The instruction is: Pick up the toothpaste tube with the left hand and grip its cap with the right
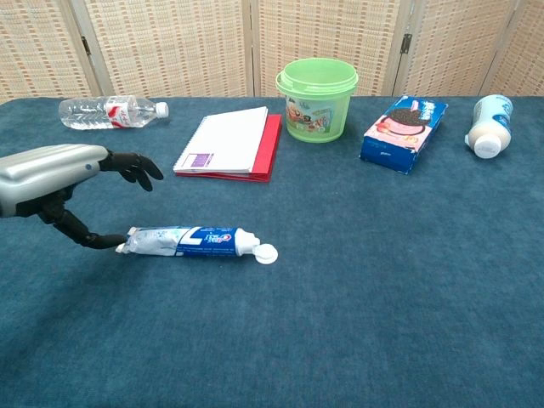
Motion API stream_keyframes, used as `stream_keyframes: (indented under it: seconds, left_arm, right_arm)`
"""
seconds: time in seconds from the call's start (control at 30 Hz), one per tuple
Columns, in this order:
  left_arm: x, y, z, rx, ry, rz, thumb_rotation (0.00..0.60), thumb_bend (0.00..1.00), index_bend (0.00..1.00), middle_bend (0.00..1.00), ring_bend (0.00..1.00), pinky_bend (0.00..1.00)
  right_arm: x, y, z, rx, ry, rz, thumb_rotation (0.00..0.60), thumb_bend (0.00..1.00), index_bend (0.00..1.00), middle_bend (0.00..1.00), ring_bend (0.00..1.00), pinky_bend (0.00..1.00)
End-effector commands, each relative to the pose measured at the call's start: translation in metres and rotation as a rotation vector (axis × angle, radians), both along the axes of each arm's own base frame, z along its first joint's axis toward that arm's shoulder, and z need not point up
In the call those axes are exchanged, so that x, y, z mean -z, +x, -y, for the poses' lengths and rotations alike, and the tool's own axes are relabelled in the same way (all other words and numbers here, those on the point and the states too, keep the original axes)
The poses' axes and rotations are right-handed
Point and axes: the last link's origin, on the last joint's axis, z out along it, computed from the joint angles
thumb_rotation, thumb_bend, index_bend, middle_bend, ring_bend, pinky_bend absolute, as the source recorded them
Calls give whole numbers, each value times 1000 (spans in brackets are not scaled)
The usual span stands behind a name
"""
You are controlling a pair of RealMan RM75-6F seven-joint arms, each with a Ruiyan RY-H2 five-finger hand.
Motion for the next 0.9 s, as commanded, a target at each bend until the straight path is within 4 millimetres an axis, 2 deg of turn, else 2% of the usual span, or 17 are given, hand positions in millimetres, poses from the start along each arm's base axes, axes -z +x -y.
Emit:
stream_keyframes:
  seconds: [0.03,0.43,0.9]
  left_arm:
    - [11,5,-5,4,-20,-26,600,314,217,278,229,125]
    - [44,16,-15,4,-61,-90,600,399,268,278,230,133]
    - [59,19,-19,6,-60,-117,600,406,313,284,243,147]
  right_arm:
    - [0,0,1,0,1,2,588,0,0,0,0,0]
    - [1,-3,4,5,15,9,587,0,0,0,0,0]
    - [1,-5,3,14,17,17,590,0,0,0,0,0]
